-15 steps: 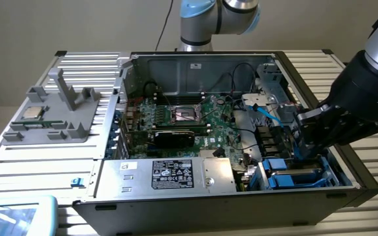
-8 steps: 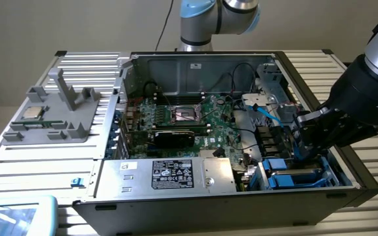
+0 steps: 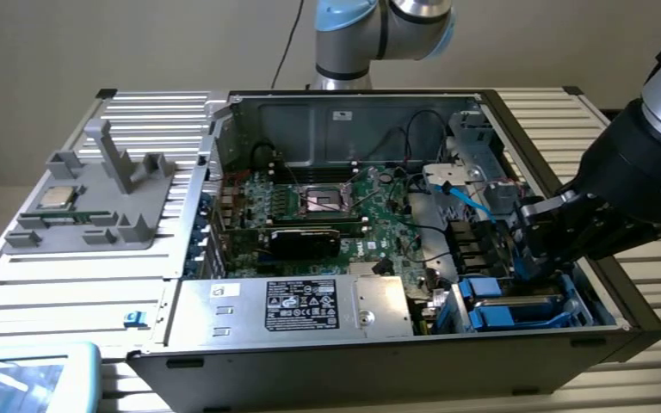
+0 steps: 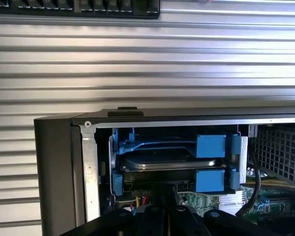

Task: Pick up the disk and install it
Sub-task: 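Insert the second disk wire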

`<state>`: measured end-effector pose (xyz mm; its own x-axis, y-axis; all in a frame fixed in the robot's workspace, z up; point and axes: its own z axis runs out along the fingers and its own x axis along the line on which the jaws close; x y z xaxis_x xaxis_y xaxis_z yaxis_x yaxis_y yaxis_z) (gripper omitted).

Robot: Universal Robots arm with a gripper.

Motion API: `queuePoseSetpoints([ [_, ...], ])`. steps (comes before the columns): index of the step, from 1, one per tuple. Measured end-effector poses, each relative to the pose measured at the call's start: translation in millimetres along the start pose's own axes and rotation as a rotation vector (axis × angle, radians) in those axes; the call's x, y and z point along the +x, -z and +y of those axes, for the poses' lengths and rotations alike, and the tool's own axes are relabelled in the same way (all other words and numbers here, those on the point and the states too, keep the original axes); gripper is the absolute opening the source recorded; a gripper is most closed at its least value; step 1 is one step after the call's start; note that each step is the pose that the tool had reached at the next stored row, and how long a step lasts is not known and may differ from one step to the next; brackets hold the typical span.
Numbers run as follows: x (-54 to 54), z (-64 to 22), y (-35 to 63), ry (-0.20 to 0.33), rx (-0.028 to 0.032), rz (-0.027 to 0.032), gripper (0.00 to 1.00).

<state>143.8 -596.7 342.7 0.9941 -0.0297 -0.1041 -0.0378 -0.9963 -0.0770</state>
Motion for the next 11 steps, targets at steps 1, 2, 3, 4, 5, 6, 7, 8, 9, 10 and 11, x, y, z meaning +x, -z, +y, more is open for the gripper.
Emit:
queuePoseSetpoints([
  [1, 0.5, 0.2, 0.0, 0.000, 0.0007, 0.0000, 0.11],
  [2, 1.0, 0.5, 0.0, 0.001, 0.0013, -0.0001, 0.11],
  [3, 1.6, 0.8, -0.1, 0.001, 0.0020, -0.0001, 0.11],
  [4, 2.1, 1.0, -0.5, 0.001, 0.0026, -0.0001, 0.11],
  [5, 2.3, 1.1, -1.0, 0.001, 0.0034, -0.0002, 0.11],
  [6, 2.5, 1.3, -1.5, 0.001, 0.0041, -0.0002, 0.11],
  [7, 2.8, 1.4, -2.2, 0.001, 0.0053, -0.0003, 0.11],
  [8, 3.0, 1.7, -2.8, 0.002, 0.0072, -0.0004, 0.11],
  [9, 3.2, 2.0, -3.4, 0.002, 0.0090, -0.0007, 0.11],
  [10, 3.4, 2.4, -3.8, 0.002, 0.0115, -0.0013, 0.11],
  [11, 3.5, 2.8, -4.2, 0.003, 0.0140, -0.0018, 0.11],
])
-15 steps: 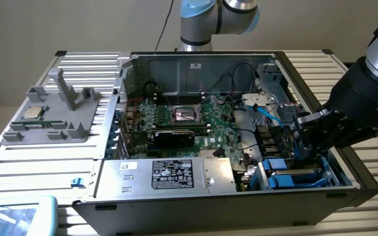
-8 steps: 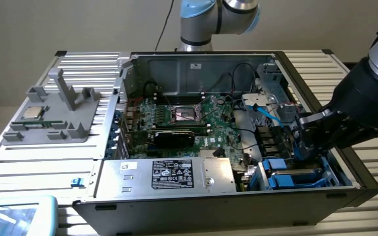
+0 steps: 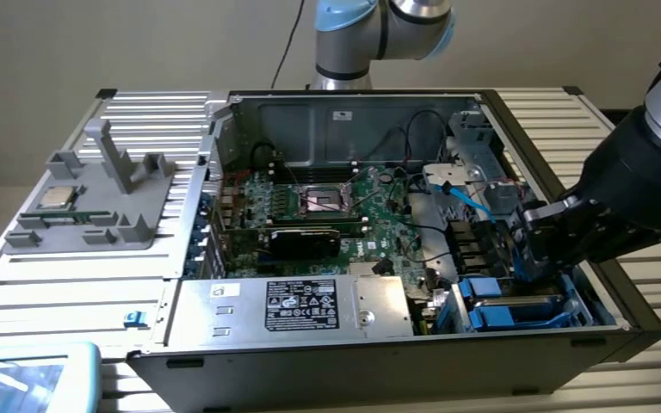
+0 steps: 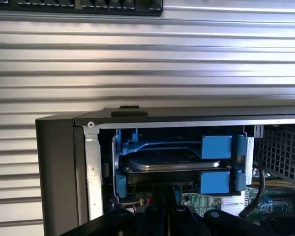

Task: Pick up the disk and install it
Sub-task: 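Insert the second disk wire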

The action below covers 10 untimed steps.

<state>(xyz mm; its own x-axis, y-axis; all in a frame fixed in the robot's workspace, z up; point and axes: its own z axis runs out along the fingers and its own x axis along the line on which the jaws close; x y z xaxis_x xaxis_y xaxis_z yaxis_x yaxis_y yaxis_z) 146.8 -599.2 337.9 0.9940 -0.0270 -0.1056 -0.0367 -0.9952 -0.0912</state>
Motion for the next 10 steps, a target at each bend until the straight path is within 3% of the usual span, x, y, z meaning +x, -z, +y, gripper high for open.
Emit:
queuePoseSetpoints([
  [5, 0.8, 1.4, 0.1, 0.001, 0.0070, -0.0039, 0.11],
  [10, 0.0, -0.2, 16.9, 0.000, 0.0068, -0.0065, 0.11],
])
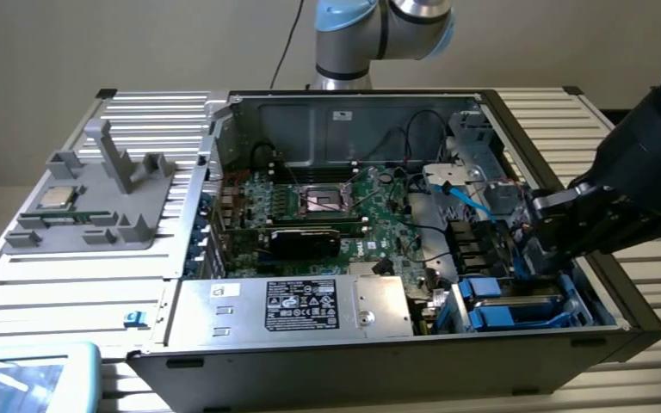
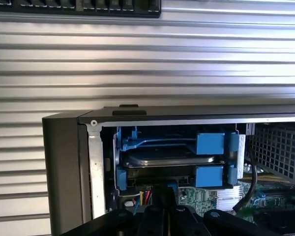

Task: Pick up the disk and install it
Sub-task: 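Insert the second disk wire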

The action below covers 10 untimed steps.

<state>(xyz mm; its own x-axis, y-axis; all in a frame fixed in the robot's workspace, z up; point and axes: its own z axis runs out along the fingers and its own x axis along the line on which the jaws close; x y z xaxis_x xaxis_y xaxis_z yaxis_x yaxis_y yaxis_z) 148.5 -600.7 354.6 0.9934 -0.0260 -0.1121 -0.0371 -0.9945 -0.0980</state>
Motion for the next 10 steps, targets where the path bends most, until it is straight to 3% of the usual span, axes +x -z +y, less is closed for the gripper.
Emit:
queuePoseSetpoints([
  [10, 8.5, 1.5, 3.3, 0.000, -0.0001, 0.0000, 0.11],
])
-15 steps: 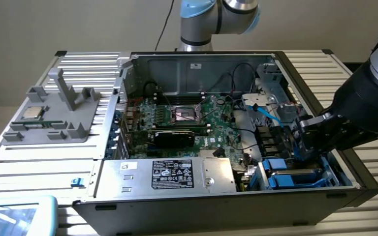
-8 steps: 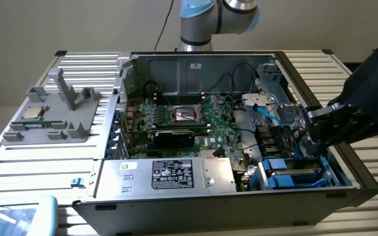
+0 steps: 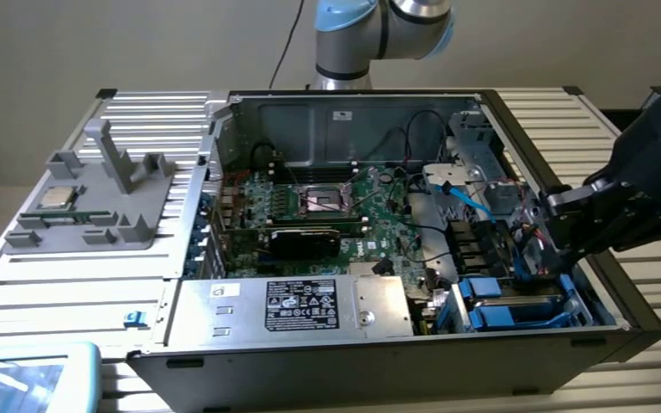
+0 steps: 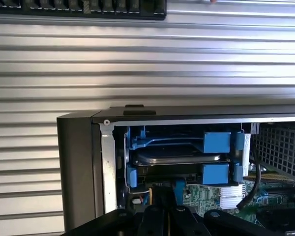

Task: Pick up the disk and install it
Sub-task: 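Insert the second disk wire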

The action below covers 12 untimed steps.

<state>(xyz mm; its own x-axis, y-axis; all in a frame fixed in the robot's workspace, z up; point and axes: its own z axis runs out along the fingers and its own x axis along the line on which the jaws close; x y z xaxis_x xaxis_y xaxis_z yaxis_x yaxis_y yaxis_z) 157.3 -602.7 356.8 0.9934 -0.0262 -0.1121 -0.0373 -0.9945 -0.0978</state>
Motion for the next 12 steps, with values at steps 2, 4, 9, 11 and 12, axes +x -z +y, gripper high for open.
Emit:
queuePoseSetpoints([
  [2, 0.4, 3.4, -1.5, 0.000, 0.0004, 0.0003, 0.11],
  [4, 0.6, 4.8, -3.0, 0.000, 0.0006, 0.0005, 0.11],
  [9, 0.2, 4.5, 0.6, 0.000, 0.0014, 0.0005, 0.11],
  [11, -0.6, 3.8, 7.6, 0.000, 0.0014, 0.0006, 0.11],
  [12, -1.0, 3.4, 11.2, 0.000, 0.0009, 0.0011, 0.11],
])
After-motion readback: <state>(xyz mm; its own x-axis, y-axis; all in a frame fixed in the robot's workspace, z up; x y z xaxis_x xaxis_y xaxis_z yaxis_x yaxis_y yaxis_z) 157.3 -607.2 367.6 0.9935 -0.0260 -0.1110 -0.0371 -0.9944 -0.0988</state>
